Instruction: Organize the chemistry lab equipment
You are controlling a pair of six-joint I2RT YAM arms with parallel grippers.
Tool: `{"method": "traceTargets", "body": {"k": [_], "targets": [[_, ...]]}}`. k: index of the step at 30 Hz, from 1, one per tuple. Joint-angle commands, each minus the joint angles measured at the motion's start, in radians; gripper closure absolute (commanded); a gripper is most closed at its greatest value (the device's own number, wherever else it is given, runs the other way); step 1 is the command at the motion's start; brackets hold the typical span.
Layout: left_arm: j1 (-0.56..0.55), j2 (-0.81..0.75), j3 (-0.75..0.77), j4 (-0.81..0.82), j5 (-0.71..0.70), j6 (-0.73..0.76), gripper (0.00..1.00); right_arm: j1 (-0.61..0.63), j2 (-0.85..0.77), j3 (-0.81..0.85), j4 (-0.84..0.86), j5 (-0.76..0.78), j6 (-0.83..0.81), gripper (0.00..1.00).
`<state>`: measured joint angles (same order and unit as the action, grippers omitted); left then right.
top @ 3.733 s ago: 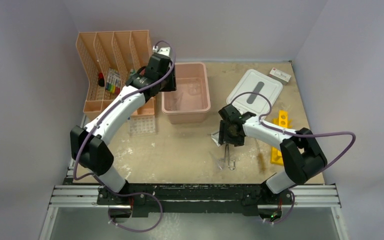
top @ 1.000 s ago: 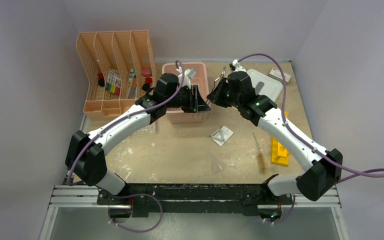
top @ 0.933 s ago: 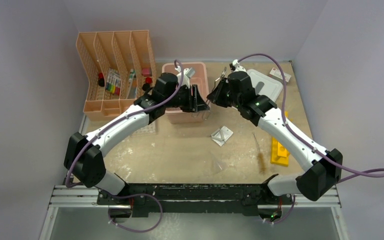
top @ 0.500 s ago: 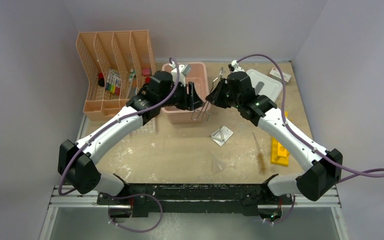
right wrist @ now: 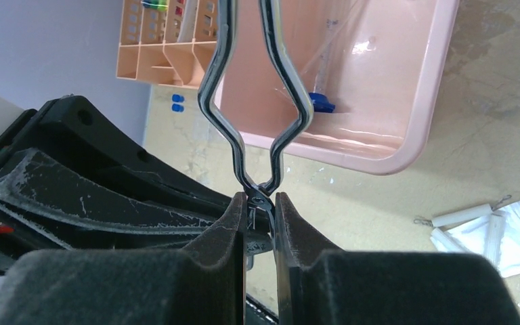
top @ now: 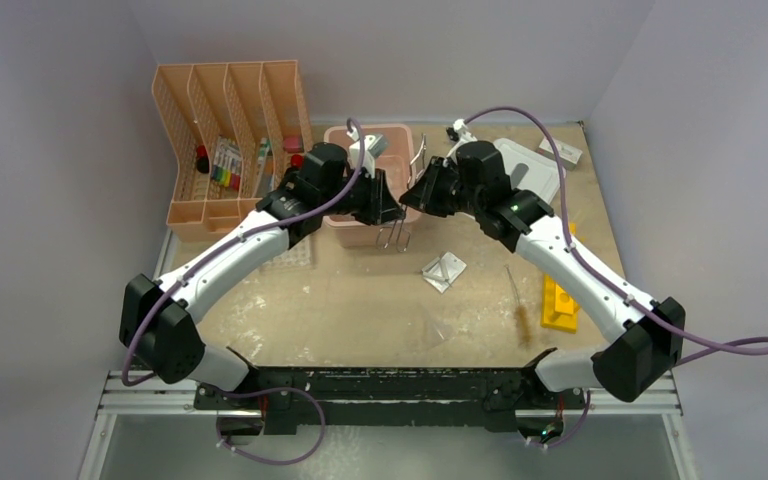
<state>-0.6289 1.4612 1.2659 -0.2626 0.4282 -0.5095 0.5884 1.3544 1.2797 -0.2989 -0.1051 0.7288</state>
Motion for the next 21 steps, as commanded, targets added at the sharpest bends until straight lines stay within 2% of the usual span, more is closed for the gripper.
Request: {"method": "traceTargets", "body": {"k": [1, 4, 10, 12, 15, 19, 21], "targets": [[0.008, -0.049, -0.001, 0.064, 0.026, 0.024, 0.97, -0.001, -0.007, 0.053, 0.078, -0.055, -0.010, 0.96], [0.015, -0.040, 0.012, 0.047, 0.017, 0.031, 1.00, 0.000, -0.009, 0.061, 0.088, -0.063, -0.016, 0.92], [0.070, -0.042, 0.035, 0.036, -0.083, -0.011, 1.00, -0.002, -0.012, 0.113, 0.050, 0.019, -0.068, 0.47], [0.102, -0.033, 0.051, 0.006, -0.108, -0.020, 1.00, -0.004, -0.021, 0.129, 0.037, 0.080, -0.087, 0.37], [0.149, -0.006, 0.101, -0.074, -0.165, 0.002, 1.00, -0.008, -0.044, 0.128, 0.035, 0.155, -0.120, 0.34], [0.171, 0.052, 0.243, -0.274, -0.405, 0.146, 1.00, -0.014, -0.080, 0.117, 0.021, 0.205, -0.185, 0.34], [0.175, 0.106, 0.302, -0.317, -0.454, 0.161, 1.00, -0.015, -0.091, 0.101, -0.001, 0.257, -0.202, 0.34]]}}
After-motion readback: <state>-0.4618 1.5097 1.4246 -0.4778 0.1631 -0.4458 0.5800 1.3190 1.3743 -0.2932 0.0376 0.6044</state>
